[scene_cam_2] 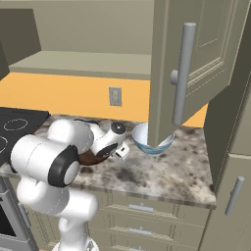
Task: Open the cabinet. Pick the bowls from the counter and place them in the cabinet. Then close the cabinet.
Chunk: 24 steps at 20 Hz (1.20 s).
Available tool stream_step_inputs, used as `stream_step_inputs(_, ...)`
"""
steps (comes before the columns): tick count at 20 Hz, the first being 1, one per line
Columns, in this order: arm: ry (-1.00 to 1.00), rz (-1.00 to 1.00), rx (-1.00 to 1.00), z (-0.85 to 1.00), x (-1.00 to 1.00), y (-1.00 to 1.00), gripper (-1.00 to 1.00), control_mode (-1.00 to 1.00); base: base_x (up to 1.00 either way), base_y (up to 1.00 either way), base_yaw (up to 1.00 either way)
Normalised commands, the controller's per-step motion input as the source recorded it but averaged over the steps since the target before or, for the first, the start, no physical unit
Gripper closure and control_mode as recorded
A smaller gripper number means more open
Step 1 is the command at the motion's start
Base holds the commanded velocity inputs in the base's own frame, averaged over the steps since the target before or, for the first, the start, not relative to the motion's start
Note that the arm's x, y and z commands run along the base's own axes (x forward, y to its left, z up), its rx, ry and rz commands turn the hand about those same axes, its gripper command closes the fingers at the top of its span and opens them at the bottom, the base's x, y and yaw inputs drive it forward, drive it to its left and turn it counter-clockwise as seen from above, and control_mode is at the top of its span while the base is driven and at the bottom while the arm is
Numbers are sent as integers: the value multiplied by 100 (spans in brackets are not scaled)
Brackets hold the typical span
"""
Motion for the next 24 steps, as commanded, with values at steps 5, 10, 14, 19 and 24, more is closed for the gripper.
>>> stream_step_inputs(5, 0, -44, 5, 9, 0, 0, 100, -100, 0, 0, 0)
stream_step_inputs(10, 0, -47, 0, 32, 0, 6, 100, -100, 0, 0, 0)
stream_step_inputs(14, -1, -40, 0, 70, 0, 5, 100, -100, 0, 0, 0)
stream_step_inputs(19, -3, -33, 0, 84, -1, 1, 100, -100, 0, 0, 0)
stream_step_inputs(24, -1, -24, 0, 78, -10, 0, 100, -100, 0, 0, 0)
